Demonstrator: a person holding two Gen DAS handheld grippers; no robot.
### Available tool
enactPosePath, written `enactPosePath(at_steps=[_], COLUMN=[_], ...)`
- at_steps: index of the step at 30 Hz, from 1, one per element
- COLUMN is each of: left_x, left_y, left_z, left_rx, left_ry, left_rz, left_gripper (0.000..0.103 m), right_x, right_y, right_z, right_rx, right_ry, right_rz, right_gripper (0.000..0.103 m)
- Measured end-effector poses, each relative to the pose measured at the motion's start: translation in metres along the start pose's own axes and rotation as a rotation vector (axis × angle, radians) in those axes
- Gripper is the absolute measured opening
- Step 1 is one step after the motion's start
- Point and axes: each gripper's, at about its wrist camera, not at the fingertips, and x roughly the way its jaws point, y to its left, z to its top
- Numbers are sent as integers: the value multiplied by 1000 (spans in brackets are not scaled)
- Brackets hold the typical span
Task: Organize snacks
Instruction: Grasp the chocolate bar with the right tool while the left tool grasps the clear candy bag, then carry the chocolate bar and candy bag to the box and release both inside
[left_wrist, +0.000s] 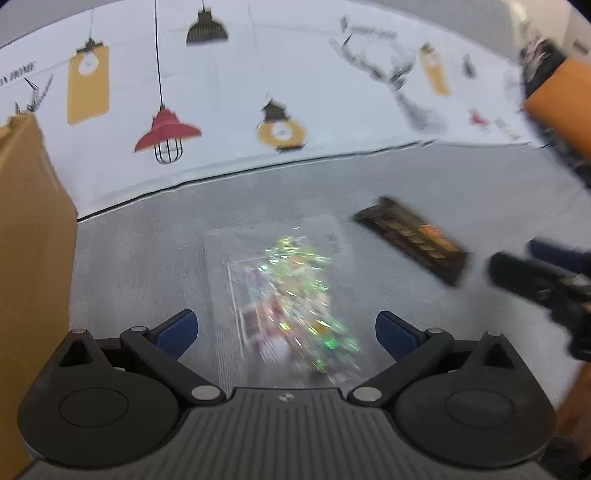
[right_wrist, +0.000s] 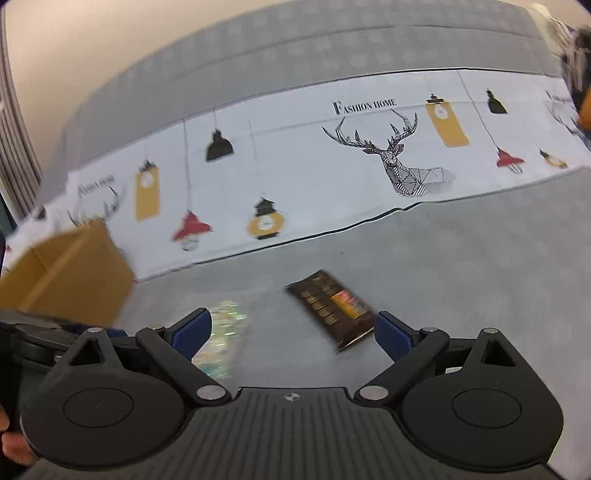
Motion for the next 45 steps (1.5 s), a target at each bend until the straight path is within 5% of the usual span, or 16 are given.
enactPosePath(at_steps=[3, 9, 11, 14, 15, 16, 17, 30, 41, 45], left_x=[37, 46, 45, 37, 35, 33, 30, -33, -169, -222], left_y=[9, 7, 8, 7, 7, 8, 6, 10, 49, 69], left_z=[4, 6, 6, 8, 10, 12, 11, -2, -25, -32], left_rx=[-51, 29, 47, 42, 23, 4, -3, -29, -63, -55], left_ry=[64, 5, -10, -43, -35, -27, -20, -13, -208, -275], left_rz=[12, -7, -14, -41, -71, -108, -124, -70, -78, -1], left_gripper=[103, 103, 95, 51, 27, 19, 17, 13, 13, 13], right_x=[29, 88, 101, 112, 112, 111, 112, 51, -44, -65], right_y=[-15, -42, -39, -21, -15, -11, -9, 15, 108, 155], right_z=[6, 6, 2, -5, -5, -4, -2, 0, -22, -23], right_rx=[-80, -124, -144, -247, -277, -280, -272, -194, -282, -235], right_ry=[41, 124, 151, 175, 175, 175, 183, 151, 42, 15], right_rz=[-4, 32, 63, 41, 39, 49, 44, 45, 82, 143], right_gripper=[95, 95, 93, 81, 64, 49, 41, 41, 41, 41])
